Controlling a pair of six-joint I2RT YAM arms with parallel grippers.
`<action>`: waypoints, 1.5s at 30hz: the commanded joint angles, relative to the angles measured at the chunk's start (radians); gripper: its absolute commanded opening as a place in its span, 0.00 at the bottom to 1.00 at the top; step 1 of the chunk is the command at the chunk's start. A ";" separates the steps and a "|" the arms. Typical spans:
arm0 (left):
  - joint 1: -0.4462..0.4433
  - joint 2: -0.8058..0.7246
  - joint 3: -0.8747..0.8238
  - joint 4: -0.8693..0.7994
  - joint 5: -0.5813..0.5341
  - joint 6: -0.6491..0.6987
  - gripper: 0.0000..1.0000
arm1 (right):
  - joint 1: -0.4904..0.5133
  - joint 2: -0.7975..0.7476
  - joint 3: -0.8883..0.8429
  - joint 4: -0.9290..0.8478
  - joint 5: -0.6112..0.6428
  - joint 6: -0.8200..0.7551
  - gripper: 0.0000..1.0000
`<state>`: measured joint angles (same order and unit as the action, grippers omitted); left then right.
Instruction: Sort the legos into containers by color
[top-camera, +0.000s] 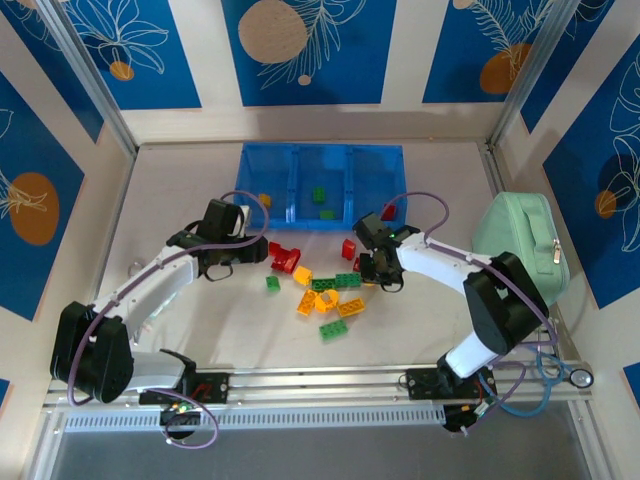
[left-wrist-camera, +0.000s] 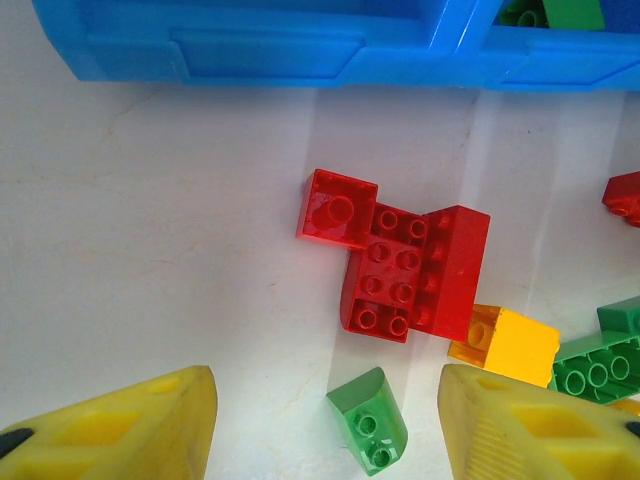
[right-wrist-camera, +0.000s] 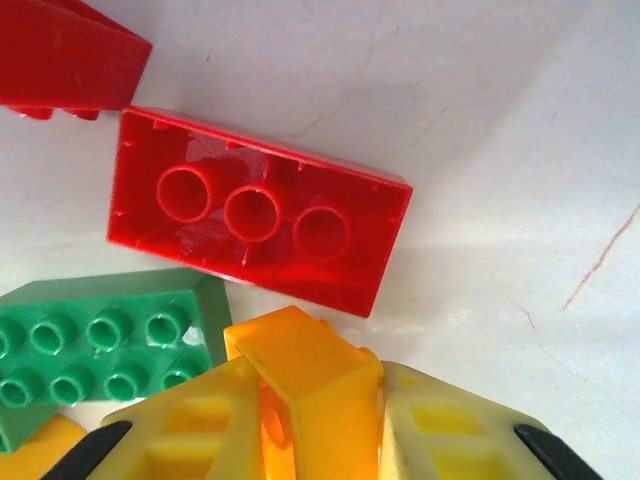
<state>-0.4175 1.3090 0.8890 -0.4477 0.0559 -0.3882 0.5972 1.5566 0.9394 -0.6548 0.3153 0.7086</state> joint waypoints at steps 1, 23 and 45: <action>-0.009 -0.026 -0.007 0.012 -0.009 -0.004 0.60 | 0.026 -0.052 0.059 -0.076 0.043 0.013 0.24; -0.117 -0.350 -0.273 -0.062 -0.116 -0.134 0.58 | 0.087 0.558 1.218 -0.256 -0.119 -0.260 0.27; -0.122 -0.465 -0.308 -0.106 -0.119 -0.151 0.59 | 0.110 0.939 1.745 -0.304 -0.104 -0.287 0.65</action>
<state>-0.5327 0.8547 0.5652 -0.5175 -0.0536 -0.5266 0.7002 2.4973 2.6286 -0.9581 0.2028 0.4286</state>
